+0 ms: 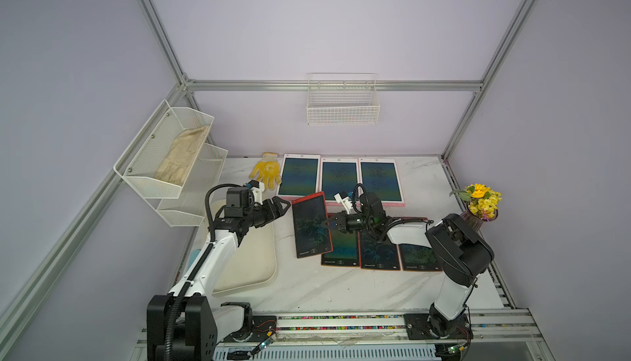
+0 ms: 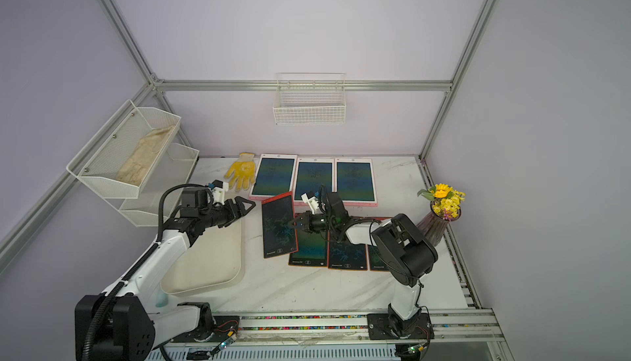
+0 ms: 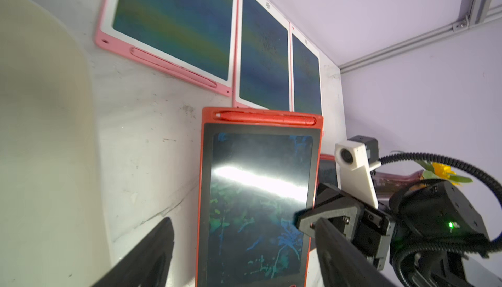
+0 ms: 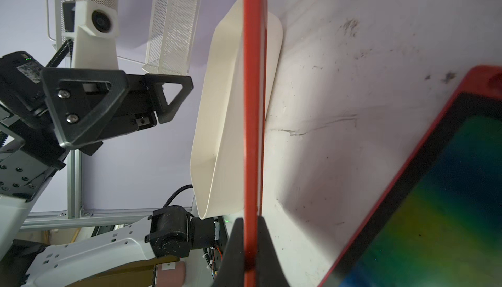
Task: Take out the writing tablet from the storage box
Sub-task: Place the writing tablet at the center of the board.
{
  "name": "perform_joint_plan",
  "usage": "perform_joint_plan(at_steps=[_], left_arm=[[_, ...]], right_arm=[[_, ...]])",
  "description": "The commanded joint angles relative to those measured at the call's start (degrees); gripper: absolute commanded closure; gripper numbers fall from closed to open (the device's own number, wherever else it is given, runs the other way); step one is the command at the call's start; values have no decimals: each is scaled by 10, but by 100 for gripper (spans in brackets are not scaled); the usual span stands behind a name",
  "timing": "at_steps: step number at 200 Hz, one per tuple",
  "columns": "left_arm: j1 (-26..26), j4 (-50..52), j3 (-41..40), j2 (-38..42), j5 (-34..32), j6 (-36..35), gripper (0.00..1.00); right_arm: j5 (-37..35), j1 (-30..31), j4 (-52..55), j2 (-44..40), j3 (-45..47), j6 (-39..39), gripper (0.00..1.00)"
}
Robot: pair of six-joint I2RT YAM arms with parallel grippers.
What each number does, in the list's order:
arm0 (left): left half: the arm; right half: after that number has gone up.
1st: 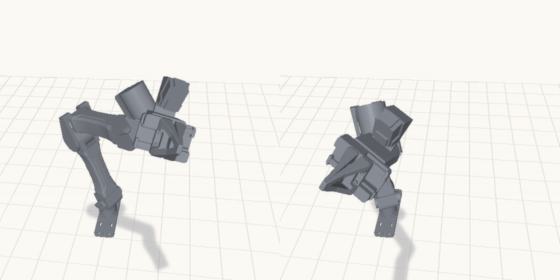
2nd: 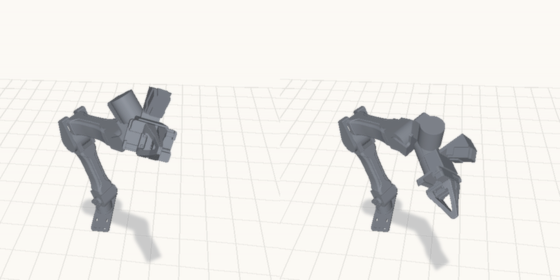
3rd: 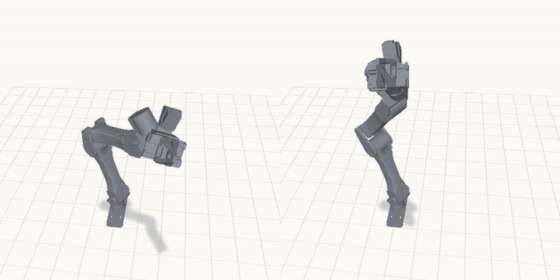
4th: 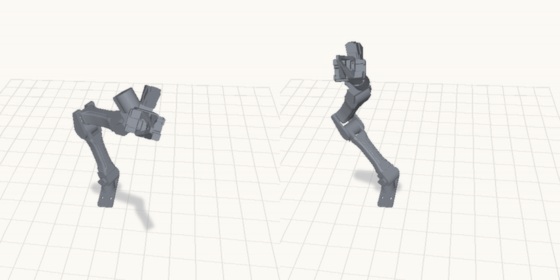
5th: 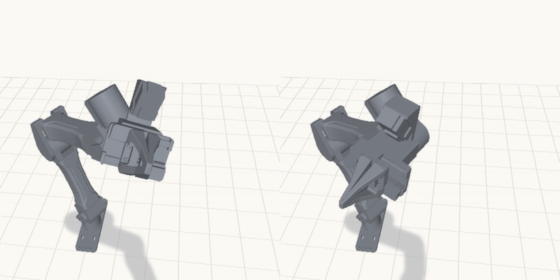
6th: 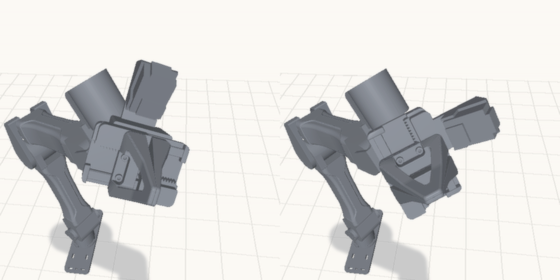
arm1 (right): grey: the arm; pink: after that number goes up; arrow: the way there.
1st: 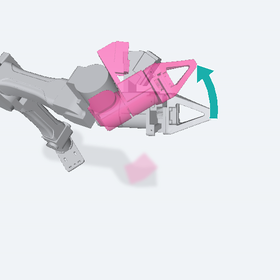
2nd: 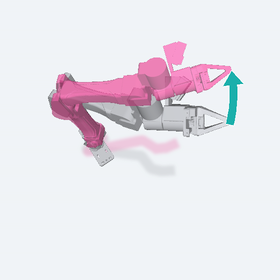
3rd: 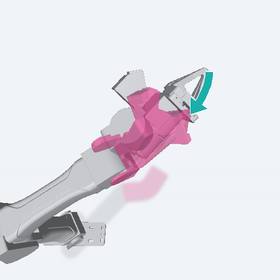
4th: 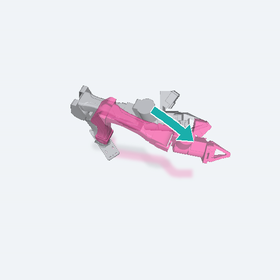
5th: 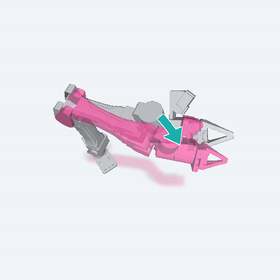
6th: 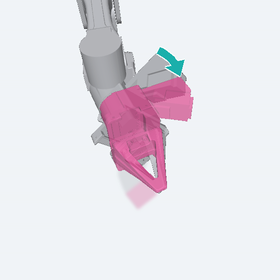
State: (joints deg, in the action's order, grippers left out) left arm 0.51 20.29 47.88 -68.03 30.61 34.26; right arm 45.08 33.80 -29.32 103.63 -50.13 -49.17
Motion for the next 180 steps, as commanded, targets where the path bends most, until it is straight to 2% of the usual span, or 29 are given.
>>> perform_joint_plan(at_steps=[1,27,94,140,148,165,180], left_arm=[[-25,11,-28,36,-44,3,18],[-37,10,-45,66,-100,4,15],[-39,13,-79,125,-243,12,9],[-42,-8,-103,144,-264,10,6],[-41,-7,-103,142,-263,10,5],[-42,-8,-105,136,-264,12,4],[-42,-7,-105,134,-262,12,4]], right_arm=[[-32,20,-72,4,-2,-67,100],[-60,36,-113,11,22,-112,100],[-104,75,-146,68,14,-152,100],[-114,91,-140,100,-4,-166,100],[-119,92,-132,100,-5,-166,94],[-127,93,-132,96,-2,-170,89],[-133,92,-119,94,-4,-168,76]])
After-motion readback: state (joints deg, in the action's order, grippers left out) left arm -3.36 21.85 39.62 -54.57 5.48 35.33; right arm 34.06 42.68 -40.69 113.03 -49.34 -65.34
